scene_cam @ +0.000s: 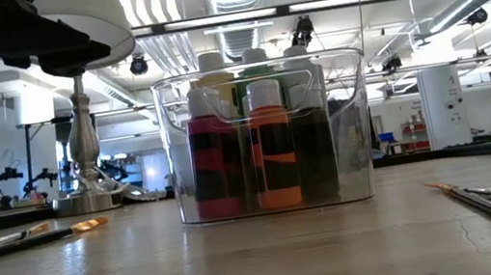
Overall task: Pick & Place Paint Supplies
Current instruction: Put the purple paint bottle into the transparent bin
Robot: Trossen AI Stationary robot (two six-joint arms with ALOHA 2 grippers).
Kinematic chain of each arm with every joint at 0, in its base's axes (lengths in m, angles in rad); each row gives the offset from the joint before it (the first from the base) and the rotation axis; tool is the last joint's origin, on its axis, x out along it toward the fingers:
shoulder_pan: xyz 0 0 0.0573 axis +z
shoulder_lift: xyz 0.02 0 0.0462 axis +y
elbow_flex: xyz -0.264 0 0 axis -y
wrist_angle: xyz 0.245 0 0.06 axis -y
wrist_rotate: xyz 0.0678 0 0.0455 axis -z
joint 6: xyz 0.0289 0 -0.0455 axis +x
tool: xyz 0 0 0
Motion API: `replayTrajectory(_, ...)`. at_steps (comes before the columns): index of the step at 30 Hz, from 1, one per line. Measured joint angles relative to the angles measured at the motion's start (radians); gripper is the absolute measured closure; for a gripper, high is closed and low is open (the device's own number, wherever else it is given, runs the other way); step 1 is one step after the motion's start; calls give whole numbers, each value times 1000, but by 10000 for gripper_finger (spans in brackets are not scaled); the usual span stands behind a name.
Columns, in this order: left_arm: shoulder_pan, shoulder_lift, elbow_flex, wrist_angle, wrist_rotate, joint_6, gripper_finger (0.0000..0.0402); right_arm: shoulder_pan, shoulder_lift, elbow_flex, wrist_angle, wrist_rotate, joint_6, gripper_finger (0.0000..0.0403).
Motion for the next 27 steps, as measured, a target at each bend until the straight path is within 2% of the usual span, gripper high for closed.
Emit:
replayTrajectory(8, 0, 0, 0, 0, 0, 0, 179, 89, 2, -5, -150, 9, 174, 341)
replayTrajectory(13, 0, 0, 0, 0, 0, 0, 179, 127, 2, -31, -184, 13, 245, 344)
replayTrajectory(27, 0, 0, 0, 1, 0, 0, 179, 131, -19, -174, -186, -21, 311, 286)
